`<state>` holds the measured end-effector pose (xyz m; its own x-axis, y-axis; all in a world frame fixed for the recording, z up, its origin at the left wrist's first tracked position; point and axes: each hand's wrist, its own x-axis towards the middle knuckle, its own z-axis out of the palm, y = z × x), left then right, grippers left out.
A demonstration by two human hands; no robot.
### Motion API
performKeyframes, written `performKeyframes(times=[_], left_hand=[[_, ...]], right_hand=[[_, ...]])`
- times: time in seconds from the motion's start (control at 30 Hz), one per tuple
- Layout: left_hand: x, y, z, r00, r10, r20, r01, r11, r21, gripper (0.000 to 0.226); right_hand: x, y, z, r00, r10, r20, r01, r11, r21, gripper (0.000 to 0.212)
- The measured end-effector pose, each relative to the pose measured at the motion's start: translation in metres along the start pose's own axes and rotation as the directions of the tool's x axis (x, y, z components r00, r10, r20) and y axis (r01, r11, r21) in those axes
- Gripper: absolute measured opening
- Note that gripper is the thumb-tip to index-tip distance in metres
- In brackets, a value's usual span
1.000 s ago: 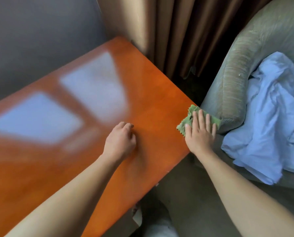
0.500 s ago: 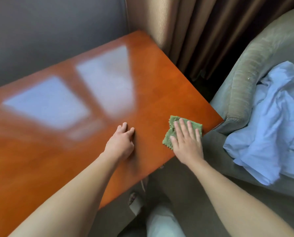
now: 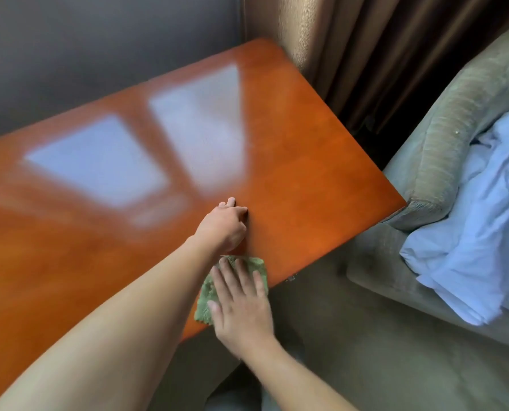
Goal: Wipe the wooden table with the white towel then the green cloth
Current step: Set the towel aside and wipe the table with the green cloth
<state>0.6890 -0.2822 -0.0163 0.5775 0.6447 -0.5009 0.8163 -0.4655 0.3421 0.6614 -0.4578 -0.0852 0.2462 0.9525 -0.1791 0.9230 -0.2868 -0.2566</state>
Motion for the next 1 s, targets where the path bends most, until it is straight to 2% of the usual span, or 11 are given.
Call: performKeyframes(times=[0.07,0.17,0.23,0.33,0.43,0.57,0.67,0.73,0.87,0.93,1.0], left_hand=[[0.0,-0.004,-0.001,1.0,0.016,0.007,-0.016,1.0,-0.014,0.043],[-0.009,-0.017,0.005,0.998,0.054,-0.043,-0.057,0.996,-0.064,0.04],[-0.024,-0.035,0.013,0.99,0.032,-0.135,-0.043,0.996,-0.079,0.041],[-0.049,-0.065,0.028,0.969,0.004,-0.249,-0.021,0.998,-0.065,0.042],[-0.064,-0.087,0.034,0.944,-0.028,-0.328,-0.011,0.993,-0.118,0.034],[-0.084,-0.107,0.027,0.904,-0.185,-0.386,0.1,0.968,-0.23,0.03],[-0.11,-0.135,0.025,0.873,-0.273,-0.403,0.185,0.952,-0.243,0.031],[-0.129,-0.157,0.03,0.86,-0.35,-0.372,0.274,0.931,-0.241,0.032],[-0.162,-0.182,0.04,0.794,-0.51,-0.331,0.399,0.848,-0.348,0.037],[-0.176,-0.193,0.046,0.737,-0.585,-0.339,0.44,0.796,-0.416,0.039],[-0.19,-0.203,0.053,0.69,-0.648,-0.321,0.487,0.744,-0.457,0.04]], right_hand=[[0.008,0.035,-0.007,0.998,0.044,-0.035,-0.045,0.998,-0.031,0.061],[0.021,0.084,-0.02,0.974,0.213,-0.079,-0.218,0.974,-0.063,0.06],[0.024,0.091,-0.023,0.956,0.28,-0.083,-0.286,0.955,-0.079,0.061],[0.023,0.063,-0.018,0.937,0.338,-0.087,-0.342,0.939,-0.045,0.064],[0.013,0.006,-0.003,0.971,0.232,-0.055,-0.233,0.972,-0.026,0.064],[-0.006,-0.077,0.021,0.997,-0.058,0.054,0.059,0.998,-0.013,0.06],[-0.003,-0.071,0.022,0.976,-0.209,0.066,0.212,0.976,-0.046,0.061],[0.007,-0.038,0.012,0.983,-0.181,0.034,0.183,0.98,-0.079,0.062],[0.034,0.024,-0.013,0.995,0.099,0.028,-0.094,0.987,-0.13,0.065],[0.034,0.015,-0.012,0.991,0.135,0.005,-0.132,0.98,-0.148,0.066],[0.022,-0.018,-0.004,0.997,0.078,-0.005,-0.078,0.988,-0.136,0.066]])
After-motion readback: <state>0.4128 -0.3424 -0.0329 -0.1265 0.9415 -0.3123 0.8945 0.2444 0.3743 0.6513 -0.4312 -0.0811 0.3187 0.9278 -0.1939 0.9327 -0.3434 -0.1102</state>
